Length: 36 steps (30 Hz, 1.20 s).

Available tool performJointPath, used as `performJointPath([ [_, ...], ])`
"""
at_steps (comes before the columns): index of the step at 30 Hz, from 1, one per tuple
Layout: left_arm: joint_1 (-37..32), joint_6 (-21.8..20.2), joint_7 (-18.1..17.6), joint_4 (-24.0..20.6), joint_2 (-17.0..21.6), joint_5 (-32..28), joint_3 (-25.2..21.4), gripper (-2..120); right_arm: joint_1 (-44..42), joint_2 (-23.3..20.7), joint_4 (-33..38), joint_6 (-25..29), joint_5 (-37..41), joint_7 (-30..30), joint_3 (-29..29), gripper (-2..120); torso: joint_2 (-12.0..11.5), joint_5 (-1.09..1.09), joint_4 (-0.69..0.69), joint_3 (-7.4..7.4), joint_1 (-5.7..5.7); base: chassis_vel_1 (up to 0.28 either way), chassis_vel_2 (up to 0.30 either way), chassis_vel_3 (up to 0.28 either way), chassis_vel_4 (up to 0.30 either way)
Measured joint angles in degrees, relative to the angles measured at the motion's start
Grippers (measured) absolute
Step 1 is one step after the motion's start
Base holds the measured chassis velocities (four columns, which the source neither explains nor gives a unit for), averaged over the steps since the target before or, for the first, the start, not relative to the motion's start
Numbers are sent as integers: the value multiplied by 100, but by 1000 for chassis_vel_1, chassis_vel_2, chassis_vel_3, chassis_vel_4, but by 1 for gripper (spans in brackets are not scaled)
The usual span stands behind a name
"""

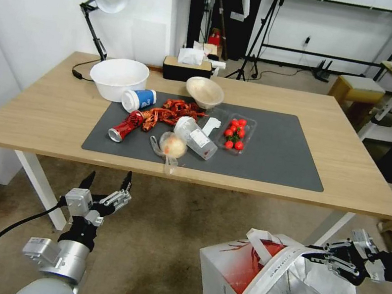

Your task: Pick up the food delivery bag from the floor and place it on the table.

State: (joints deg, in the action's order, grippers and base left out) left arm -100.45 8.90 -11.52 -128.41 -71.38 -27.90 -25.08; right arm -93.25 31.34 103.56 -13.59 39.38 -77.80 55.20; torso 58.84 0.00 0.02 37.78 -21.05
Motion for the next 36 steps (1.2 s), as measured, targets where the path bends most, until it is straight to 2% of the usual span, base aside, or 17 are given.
performJointPath([
  [13,-36,102,2,19,-9,38,1,100,-286,-111,-73,-81,563,-222,344,0,-25,0,0,-14,11,0,0,0,0],
  [26,-33,153,-1,-12,-26,71,12,100,-468,-282,-238,-481,1908,-462,712,0,-41,0,0,-22,18,0,0,0,0],
  [36,-114,166,-18,-84,-95,144,-29,100,-504,-300,-159,-686,2655,-580,832,0,-46,0,0,-25,21,0,0,0,0],
])
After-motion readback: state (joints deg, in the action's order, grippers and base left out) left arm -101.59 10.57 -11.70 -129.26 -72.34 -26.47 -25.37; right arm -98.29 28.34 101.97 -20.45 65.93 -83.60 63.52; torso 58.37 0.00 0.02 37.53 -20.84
